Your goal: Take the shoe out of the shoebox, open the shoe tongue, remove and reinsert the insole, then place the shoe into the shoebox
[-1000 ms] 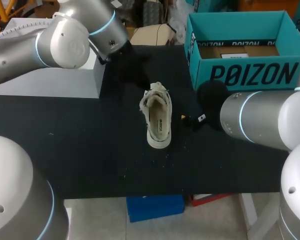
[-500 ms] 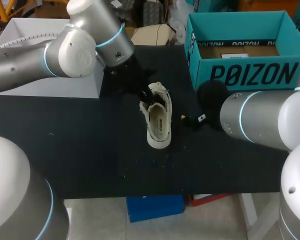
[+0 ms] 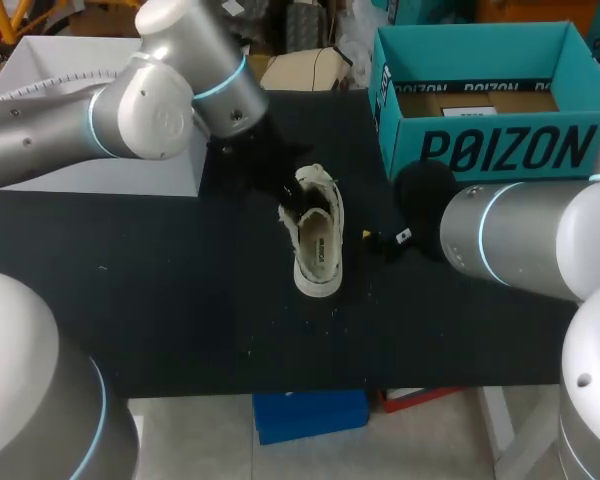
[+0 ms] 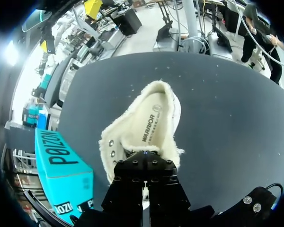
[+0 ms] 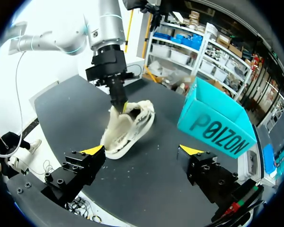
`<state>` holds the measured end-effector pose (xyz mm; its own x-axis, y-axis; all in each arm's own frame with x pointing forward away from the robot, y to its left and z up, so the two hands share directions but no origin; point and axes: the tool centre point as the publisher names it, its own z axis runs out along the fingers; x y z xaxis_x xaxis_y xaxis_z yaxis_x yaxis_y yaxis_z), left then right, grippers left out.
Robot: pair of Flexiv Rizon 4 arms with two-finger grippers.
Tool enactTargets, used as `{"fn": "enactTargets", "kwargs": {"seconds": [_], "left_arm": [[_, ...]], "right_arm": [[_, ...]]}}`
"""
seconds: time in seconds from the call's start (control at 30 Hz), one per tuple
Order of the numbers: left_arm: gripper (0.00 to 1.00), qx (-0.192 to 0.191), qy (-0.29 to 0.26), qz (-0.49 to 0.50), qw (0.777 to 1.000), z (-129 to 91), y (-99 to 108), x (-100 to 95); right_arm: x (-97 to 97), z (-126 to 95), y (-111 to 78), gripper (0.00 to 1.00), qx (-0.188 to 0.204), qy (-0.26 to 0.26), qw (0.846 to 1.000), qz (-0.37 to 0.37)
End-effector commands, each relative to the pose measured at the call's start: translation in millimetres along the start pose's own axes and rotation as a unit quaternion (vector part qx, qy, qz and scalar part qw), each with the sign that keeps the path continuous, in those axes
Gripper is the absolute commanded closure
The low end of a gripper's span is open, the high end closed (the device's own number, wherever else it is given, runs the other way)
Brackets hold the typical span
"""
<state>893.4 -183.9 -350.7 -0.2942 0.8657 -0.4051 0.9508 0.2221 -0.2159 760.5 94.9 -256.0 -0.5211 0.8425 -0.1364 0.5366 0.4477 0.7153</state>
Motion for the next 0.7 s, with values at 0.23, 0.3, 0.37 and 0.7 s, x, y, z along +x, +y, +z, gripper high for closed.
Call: {"fn": "enactTargets", "kwargs": {"seconds": [0.23, 0.3, 0.37, 0.7], "left_arm": [[1.0, -0.033, 0.007, 0.021, 0.999, -24.8, 4.7, -11.0], [1.0, -0.034, 0.012, 0.023, 0.999, -18.9, 6.3, -13.4], [1.0, -0.029, 0.016, 0.026, 0.999, -11.8, 5.1, -15.5], [1.0, -0.004, 0.047, 0.028, 0.999, 26.0, 0.4, -6.4]], "right_arm": [[0.5, 0.9, -0.6, 0.0, -0.001, 0.0, 1.0, 0.001], [0.5, 0.9, -0.6, 0.0, -0.001, 0.0, 1.0, 0.001], [0.5, 0.9, -0.6, 0.0, -0.001, 0.0, 1.0, 0.001], [0.5, 0.9, -0.6, 0.0, -0.001, 0.0, 1.0, 0.001]]}}
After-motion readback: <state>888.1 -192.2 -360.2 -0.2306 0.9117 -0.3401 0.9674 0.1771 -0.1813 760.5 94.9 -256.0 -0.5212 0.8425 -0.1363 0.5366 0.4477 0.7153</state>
